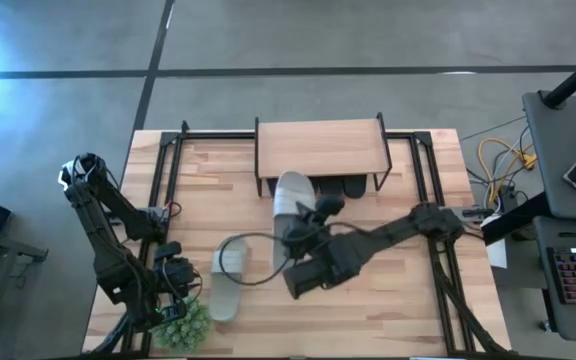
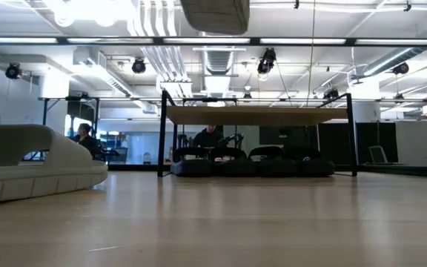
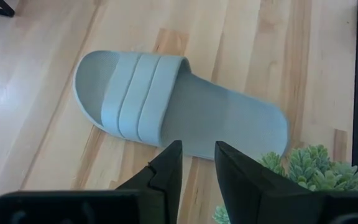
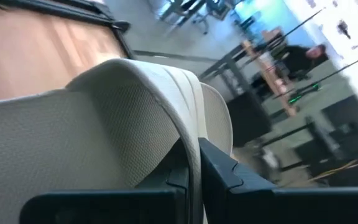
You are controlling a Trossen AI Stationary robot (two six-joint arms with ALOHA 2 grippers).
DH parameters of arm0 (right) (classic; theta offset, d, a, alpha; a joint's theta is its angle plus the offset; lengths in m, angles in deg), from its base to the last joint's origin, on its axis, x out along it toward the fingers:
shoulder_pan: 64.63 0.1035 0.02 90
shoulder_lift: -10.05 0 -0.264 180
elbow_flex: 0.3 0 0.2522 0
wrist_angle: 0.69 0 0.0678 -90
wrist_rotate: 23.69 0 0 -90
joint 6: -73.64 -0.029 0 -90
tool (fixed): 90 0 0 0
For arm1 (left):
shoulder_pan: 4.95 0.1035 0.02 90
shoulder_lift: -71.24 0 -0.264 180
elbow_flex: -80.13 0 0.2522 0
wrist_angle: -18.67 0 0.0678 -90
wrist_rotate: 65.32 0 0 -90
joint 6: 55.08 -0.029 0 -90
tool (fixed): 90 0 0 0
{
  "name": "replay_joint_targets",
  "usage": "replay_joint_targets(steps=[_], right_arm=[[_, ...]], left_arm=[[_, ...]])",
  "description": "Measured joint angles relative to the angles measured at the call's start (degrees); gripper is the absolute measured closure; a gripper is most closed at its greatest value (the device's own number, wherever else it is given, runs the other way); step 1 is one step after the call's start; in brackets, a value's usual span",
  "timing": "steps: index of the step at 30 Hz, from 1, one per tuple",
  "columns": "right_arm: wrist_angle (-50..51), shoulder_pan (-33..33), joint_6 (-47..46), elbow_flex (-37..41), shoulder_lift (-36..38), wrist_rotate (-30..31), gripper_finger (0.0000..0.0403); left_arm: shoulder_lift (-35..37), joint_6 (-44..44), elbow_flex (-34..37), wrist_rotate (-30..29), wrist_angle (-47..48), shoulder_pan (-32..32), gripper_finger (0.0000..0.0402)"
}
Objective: Pick and place slides into the shelf
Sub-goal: Put the gray slide on the shelf
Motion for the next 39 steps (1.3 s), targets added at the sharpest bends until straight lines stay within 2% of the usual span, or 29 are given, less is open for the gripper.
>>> replay_joint_targets(steps=[4,9,13,18,23,27,30,34,39], right_arm=[[0.52,-3.39,7.12,0.94,2.26,-1.81,0.0390],[0.60,-10.06,13.05,4.19,5.24,-2.15,0.0390],[0.63,-16.45,22.72,7.58,7.55,-2.84,0.0390],[0.63,-23.47,35.89,9.67,8.25,-7.67,0.0390],[-0.77,-29.69,42.27,10.03,8.30,-9.44,0.0390],[-6.76,-36.72,49.55,10.83,8.48,-15.55,0.0390],[-16.26,-40.66,58.26,11.34,8.62,-18.80,0.0390],[-31.16,-42.84,69.45,12.18,8.62,-24.95,0.0390],[-35.04,-44.61,75.31,14.22,8.67,-31.78,0.0390]], left_arm=[[0.00,0.46,0.00,-0.97,0.53,0.10,0.0320],[0.33,8.42,0.00,-4.61,5.20,0.98,0.0320],[1.80,13.34,0.00,-7.54,7.80,1.35,0.0320],[4.30,13.61,0.00,-13.13,7.64,1.92,0.0320],[6.11,13.44,0.00,-15.17,8.11,4.66,0.0320],[6.47,13.01,0.00,-16.14,9.84,8.23,0.0320],[6.85,12.96,0.00,-16.44,11.30,10.93,0.0320],[7.89,12.98,0.00,-16.46,11.49,13.77,0.0320],[9.52,12.96,0.00,-16.45,13.91,16.99,0.0320]])
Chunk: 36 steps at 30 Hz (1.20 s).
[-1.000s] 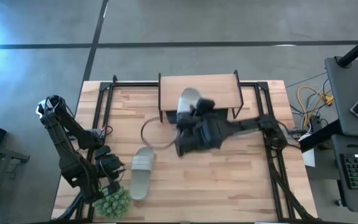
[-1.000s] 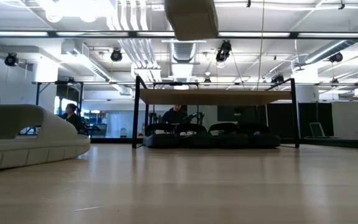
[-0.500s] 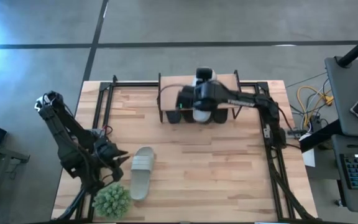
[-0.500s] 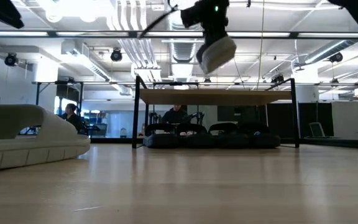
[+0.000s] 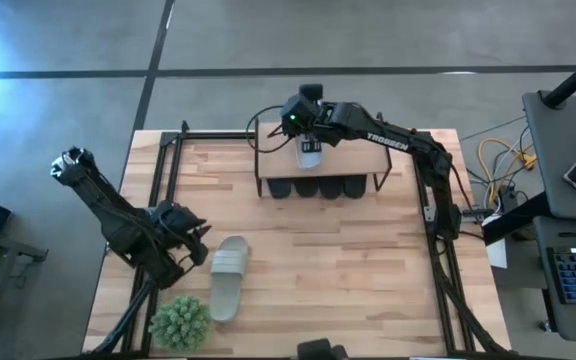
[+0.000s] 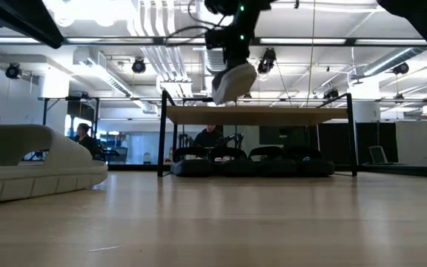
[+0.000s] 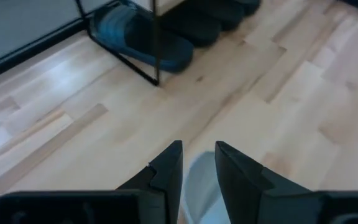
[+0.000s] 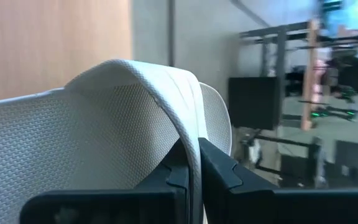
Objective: Pick and place slides into the shelf
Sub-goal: Put the gray slide on the shelf
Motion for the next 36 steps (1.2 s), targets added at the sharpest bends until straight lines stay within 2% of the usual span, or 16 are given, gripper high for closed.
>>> replay_joint_targets(steps=[4,11,19,29,32,36], right_arm=[[-2.87,-1.35,0.69,4.36,-0.04,-3.22,0.0390],[-13.69,-2.45,-0.65,9.56,-0.01,-3.37,0.0390],[-10.10,-2.30,-7.57,12.10,0.95,-5.23,0.0390],[-8.81,-2.10,-12.12,19.42,7.53,-6.34,0.0388],[-8.69,-2.10,-13.28,21.34,9.54,-6.75,0.0375],[-9.96,-2.27,-14.89,23.84,11.31,-7.94,0.0334]], left_arm=[[1.79,0.00,0.00,-0.06,0.22,2.27,0.0320],[3.68,-1.46,0.00,-1.19,0.06,4.21,0.0320],[3.46,-1.49,0.00,-1.11,0.02,4.51,0.0320],[3.26,-1.64,0.00,-1.08,-0.01,4.51,0.0320],[3.20,-1.62,0.00,-1.06,-0.13,4.51,0.0320],[3.04,-1.60,0.00,-1.06,-0.54,4.51,0.0320]])
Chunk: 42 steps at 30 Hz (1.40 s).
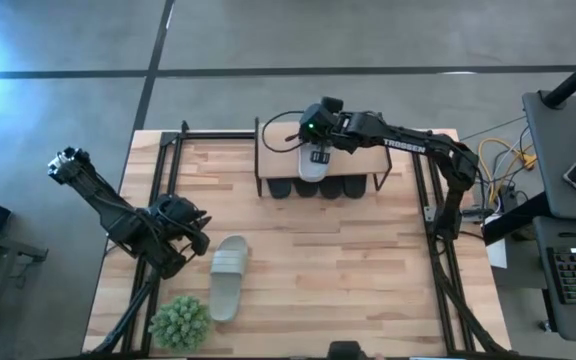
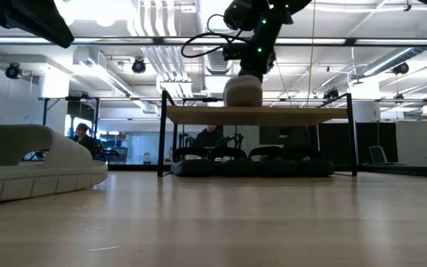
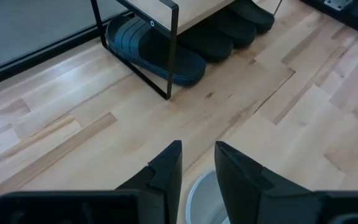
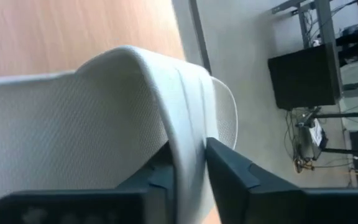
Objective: Pick and place slides into the shelf
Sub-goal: Put the gray slide on the shelf
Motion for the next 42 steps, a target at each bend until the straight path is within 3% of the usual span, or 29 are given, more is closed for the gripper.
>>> replay_joint_targets(steps=[7,12,22,31,35,42], right_arm=[[-0.34,0.19,1.25,3.70,0.52,0.41,0.0252],[0.54,0.19,1.12,3.45,1.36,0.50,0.0225],[1.19,0.32,0.56,-1.65,5.72,0.48,0.0215],[12.73,4.02,-7.06,-3.78,7.38,-0.07,0.0215],[17.63,5.68,-12.22,-3.41,7.59,0.00,0.0215],[15.87,5.93,-14.87,-2.93,7.42,2.53,0.0215]], left_arm=[[-0.95,0.33,0.00,0.02,-0.81,0.00,0.0320],[-1.46,0.35,0.00,0.25,-2.10,0.00,0.0320],[-0.69,-0.38,0.00,0.41,-2.15,0.00,0.0320],[-1.11,-15.76,0.00,9.31,-2.15,0.92,0.0320],[-1.06,-17.69,0.00,9.88,-2.49,1.59,0.0320],[-0.86,-18.03,0.00,9.84,-2.64,2.60,0.0320]])
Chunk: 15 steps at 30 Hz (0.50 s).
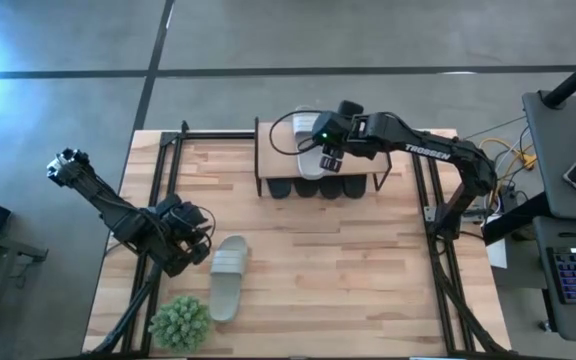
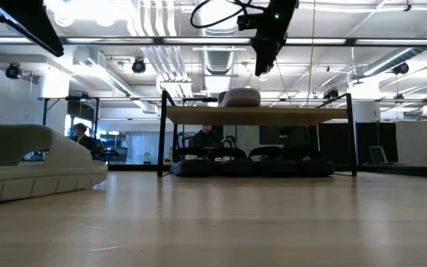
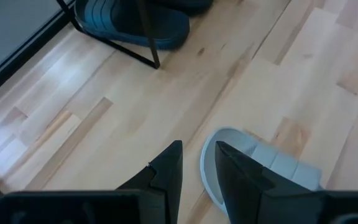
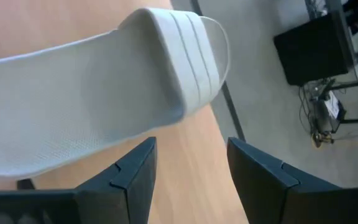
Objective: Pick and place slides into the shelf
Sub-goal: Put the gray slide on the shelf
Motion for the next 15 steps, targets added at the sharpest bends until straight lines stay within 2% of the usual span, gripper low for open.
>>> replay_joint_targets(steps=[3,7,12,15], right_arm=[[0.71,0.80,-2.79,0.00,0.30,0.04,0.0215],[2.55,4.34,-8.31,0.00,2.40,-0.35,0.0215],[6.97,13.07,-18.24,0.00,5.32,1.60,0.0215],[11.03,19.51,-26.85,0.00,6.00,5.29,0.0215]], left_arm=[[0.00,-1.41,0.00,1.30,-0.75,0.03,0.0320],[-0.70,-9.13,0.00,3.43,-3.00,0.03,0.0320],[-3.38,-24.73,-0.02,4.12,-6.03,-0.10,0.0320],[-5.77,-28.15,-0.02,7.08,-6.53,-0.13,0.0320]])
